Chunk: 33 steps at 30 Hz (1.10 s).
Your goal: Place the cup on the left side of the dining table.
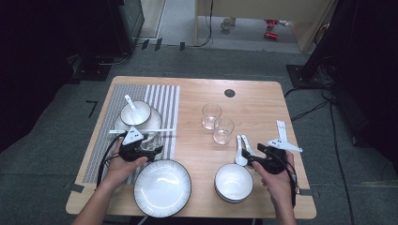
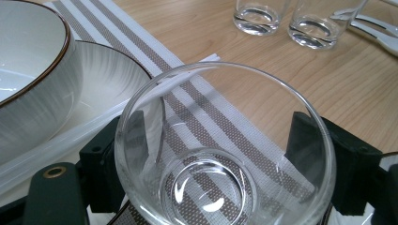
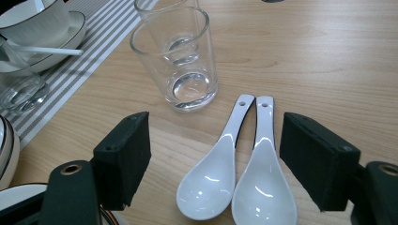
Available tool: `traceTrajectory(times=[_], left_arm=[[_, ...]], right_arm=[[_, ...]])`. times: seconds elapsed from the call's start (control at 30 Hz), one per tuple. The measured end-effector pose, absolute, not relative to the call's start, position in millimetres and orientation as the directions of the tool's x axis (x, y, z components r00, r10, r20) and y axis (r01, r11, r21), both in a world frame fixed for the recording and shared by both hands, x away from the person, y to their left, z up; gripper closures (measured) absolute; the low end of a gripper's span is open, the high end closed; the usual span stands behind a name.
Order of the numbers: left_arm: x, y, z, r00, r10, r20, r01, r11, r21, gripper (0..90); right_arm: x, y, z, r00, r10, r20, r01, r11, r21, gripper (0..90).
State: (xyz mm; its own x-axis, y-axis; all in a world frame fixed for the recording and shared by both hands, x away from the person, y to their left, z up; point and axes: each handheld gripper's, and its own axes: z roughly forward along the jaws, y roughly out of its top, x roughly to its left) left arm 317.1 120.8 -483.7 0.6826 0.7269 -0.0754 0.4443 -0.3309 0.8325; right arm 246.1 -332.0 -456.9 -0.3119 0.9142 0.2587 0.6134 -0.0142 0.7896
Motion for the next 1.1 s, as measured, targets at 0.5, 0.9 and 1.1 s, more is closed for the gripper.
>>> traceTrajectory(times=[0.5,0.9,1.1], left_arm=[[307,139,-468,0.672,0.723,-0.160,0.451,-0.227,0.863,14.9],[279,178,-450,0.601,0.782,-0.162,0.396,-0.116,0.911,15.0],[266,193,-454,0.572,0.805,-0.157,0.405,-0.110,0.908,14.9]], right_arm=[[242,-335,-451,-0.345,0.901,0.262,0.595,-0.006,0.804,20.1],[234,-343,-443,-0.365,0.903,0.227,0.557,0.017,0.830,15.9],[224,-355,-446,-0.343,0.916,0.207,0.551,0.018,0.834,15.9]])
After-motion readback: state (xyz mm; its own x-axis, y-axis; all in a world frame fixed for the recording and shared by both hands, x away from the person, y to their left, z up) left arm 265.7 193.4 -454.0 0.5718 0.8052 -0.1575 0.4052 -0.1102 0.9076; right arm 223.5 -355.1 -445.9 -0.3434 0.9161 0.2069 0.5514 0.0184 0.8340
